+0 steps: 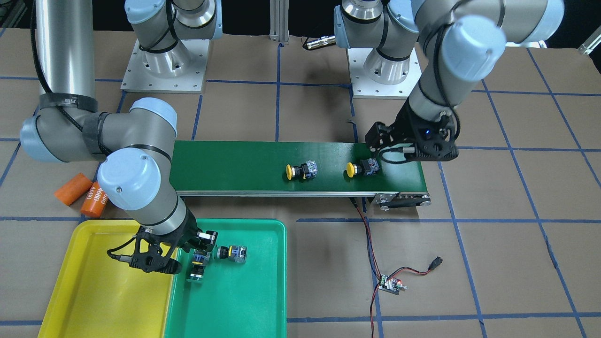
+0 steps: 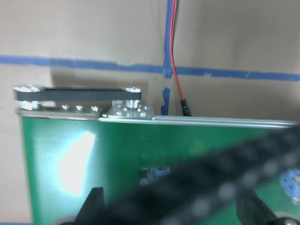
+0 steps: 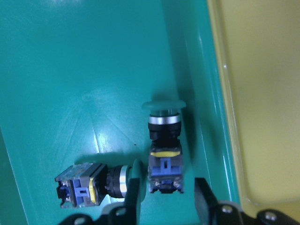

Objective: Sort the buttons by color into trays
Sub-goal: 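Carry the green button to the green tray with right gripper while left rises, then release the button and move the right gripper back over the belt, then lower the right gripper onto the yellow button on the belt and grasp it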

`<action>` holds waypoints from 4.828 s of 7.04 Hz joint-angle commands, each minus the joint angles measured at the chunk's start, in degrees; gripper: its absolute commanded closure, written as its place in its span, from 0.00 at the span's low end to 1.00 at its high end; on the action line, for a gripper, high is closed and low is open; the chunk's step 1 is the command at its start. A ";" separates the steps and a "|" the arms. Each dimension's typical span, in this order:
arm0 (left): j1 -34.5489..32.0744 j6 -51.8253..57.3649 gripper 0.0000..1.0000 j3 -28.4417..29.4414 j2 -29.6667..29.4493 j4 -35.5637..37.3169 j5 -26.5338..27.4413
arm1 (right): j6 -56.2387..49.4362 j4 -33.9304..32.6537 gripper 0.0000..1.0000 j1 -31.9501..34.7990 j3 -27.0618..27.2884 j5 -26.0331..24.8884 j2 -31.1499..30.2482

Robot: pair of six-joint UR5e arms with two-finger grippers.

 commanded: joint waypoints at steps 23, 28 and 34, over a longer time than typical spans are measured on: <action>0.31 -1.86 0.00 12.07 2.21 -6.55 1.66 | 58.04 16.45 0.00 -0.30 19.02 -0.62 -30.54; 0.31 -1.86 0.00 11.98 2.21 -6.55 1.66 | 65.67 4.52 0.00 6.82 20.34 -0.53 -21.92; 0.31 -1.86 0.00 12.07 2.21 -6.55 1.66 | 66.99 -0.42 0.00 7.35 22.28 -0.53 -17.70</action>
